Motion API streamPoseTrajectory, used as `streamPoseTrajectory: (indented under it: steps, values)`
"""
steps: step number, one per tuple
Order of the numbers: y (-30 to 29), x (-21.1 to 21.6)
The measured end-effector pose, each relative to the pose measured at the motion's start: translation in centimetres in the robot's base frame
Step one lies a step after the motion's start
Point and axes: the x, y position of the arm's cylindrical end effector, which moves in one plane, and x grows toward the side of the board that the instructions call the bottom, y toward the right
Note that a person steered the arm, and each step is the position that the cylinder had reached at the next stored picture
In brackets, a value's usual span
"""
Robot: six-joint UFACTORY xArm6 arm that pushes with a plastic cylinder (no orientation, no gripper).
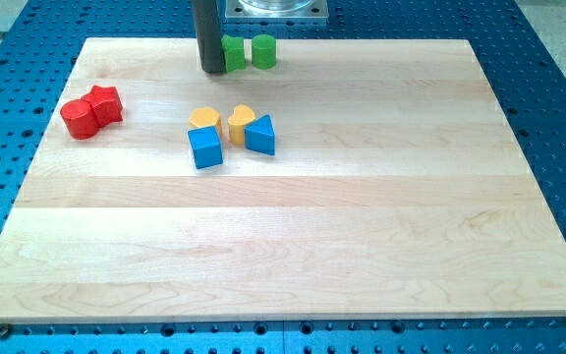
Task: Place the triangle above the red star
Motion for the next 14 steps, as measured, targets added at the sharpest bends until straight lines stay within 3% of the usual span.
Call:
streamPoseTrajectory:
  steps: [1,2,3,5,6,8,11,12,13,14]
  values:
    - [-0.7,4.8]
    - [8.8,10.1]
    - [12.6,14.0]
    - [3.0,16.5]
    - [2.6,21.9]
    - [-1.8,19.6]
    - [-1.9,7.8]
    - [-3.3,5.6]
    - [-2.7,8.0]
    - [-5.7,5.5]
